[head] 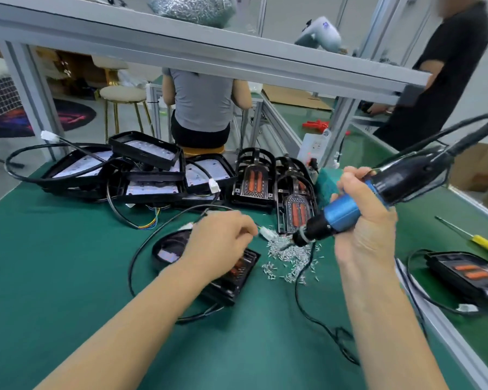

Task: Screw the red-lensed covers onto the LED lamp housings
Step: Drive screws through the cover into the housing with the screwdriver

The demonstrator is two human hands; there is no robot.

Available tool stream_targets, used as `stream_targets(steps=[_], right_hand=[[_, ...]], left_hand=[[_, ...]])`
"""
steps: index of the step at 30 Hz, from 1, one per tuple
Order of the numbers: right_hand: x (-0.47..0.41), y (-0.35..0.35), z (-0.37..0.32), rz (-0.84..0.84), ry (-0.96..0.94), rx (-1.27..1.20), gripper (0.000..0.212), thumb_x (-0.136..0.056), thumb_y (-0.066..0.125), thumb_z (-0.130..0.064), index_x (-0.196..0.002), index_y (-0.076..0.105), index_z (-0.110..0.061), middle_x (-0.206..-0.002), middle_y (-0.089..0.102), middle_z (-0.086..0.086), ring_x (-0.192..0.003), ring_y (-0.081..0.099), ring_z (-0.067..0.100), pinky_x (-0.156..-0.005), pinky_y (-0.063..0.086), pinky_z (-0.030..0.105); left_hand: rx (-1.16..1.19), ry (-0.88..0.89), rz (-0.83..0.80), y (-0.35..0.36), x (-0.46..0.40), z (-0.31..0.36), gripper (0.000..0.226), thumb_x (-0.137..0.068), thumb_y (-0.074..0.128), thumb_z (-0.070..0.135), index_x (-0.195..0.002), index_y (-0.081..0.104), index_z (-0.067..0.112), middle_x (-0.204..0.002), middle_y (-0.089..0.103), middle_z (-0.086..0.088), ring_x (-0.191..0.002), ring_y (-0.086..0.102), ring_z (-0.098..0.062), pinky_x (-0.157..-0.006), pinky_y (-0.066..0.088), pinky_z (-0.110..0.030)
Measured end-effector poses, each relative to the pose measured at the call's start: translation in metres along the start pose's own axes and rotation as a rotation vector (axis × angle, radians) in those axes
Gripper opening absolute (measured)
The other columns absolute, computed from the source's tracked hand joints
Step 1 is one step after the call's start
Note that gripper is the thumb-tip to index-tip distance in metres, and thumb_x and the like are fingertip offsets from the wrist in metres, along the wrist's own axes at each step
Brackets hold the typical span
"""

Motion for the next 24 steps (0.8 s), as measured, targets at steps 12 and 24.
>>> stream_targets(steps=[12,24], right_hand=[[-0.004,-0.046,-0.008,0.171,-0.04,0.059,0.021,-0.062,0.075,-0.007,-0.072,0.064,-0.022,-0.075,0.061,-0.003,-0.069,0.053,0.015,-0.074,0.043,0.031],[-0.005,-0.04,-0.014,0.144,0.148,-0.299,0.023,-0.084,0.062,-0.002,-0.078,0.058,-0.024,-0.064,0.058,-0.01,-0.054,0.055,0.004,-0.056,0.046,0.019]], left_hand=[[-0.581,0.098,-0.477,0.095,-0.049,0.034,0.026,-0.082,0.051,-0.002,-0.065,0.051,0.018,-0.079,0.066,-0.005,-0.078,0.058,-0.027,-0.084,0.039,-0.036],[0.375,-0.126,-0.098,0.028,-0.01,0.011,0.012,-0.084,0.068,0.011,-0.082,0.075,0.021,-0.076,0.07,0.017,-0.066,0.057,0.008,-0.064,0.041,-0.005]])
Point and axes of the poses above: each hand's wrist, its own x-axis away from the middle knuckle, its own y-axis out of the palm, z = x × y, the point moved 3 cm from there along -x, towards the middle knuckle
